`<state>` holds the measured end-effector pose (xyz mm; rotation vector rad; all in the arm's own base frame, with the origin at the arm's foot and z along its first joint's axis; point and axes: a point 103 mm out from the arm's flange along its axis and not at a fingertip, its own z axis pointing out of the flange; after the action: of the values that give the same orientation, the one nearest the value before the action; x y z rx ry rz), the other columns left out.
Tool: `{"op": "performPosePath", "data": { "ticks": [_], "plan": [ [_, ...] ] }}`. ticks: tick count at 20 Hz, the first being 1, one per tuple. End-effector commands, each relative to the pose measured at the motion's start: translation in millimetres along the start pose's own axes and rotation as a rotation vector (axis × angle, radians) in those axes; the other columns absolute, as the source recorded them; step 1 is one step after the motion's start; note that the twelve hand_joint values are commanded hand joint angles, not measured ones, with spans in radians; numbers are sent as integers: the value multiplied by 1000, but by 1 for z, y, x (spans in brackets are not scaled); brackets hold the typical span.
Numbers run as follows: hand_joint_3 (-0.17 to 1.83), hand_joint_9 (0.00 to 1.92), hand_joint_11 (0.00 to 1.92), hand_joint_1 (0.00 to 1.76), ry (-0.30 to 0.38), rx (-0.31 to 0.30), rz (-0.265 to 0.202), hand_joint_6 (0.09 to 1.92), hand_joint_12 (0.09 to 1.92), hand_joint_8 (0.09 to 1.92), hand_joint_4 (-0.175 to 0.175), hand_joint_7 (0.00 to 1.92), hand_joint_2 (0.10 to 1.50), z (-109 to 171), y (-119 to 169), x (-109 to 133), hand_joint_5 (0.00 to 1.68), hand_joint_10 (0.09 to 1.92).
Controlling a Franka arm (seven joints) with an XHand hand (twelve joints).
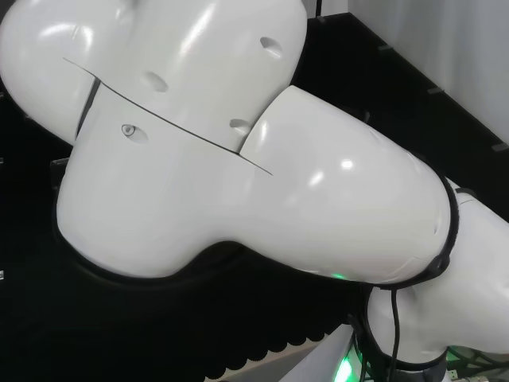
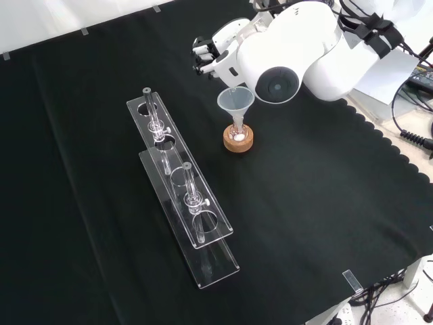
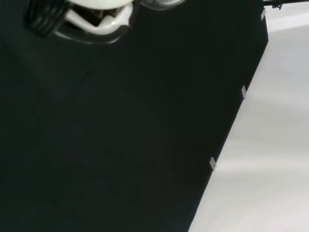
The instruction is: Pour all the NaCl from the weighing funnel into the round-bottom flask.
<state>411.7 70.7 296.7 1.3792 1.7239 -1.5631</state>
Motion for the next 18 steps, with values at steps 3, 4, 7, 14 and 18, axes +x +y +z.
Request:
{"op": "performPosePath", "data": {
  "ticks": [3, 4, 7, 14, 18],
  "plan": [
    [685, 939, 817, 1110, 82, -33, 3, 779, 1011, 639, 175, 552, 664, 4, -1, -2, 1221, 343],
    [685, 939, 817, 1110, 92, -35, 4, 779, 1012, 639, 175, 552, 664, 4, -1, -3, 1221, 343],
    [685, 939, 817, 1110, 130, -46, 3, 780, 1013, 639, 175, 552, 665, 5, 0, -4, 1221, 342],
    [685, 940, 817, 1109, 220, -69, -9, 783, 1015, 639, 175, 552, 666, 12, 2, -10, 1219, 341],
    [684, 940, 817, 1109, 258, -71, -12, 784, 1016, 639, 175, 552, 666, 18, 3, -14, 1218, 340]
  ]
}}
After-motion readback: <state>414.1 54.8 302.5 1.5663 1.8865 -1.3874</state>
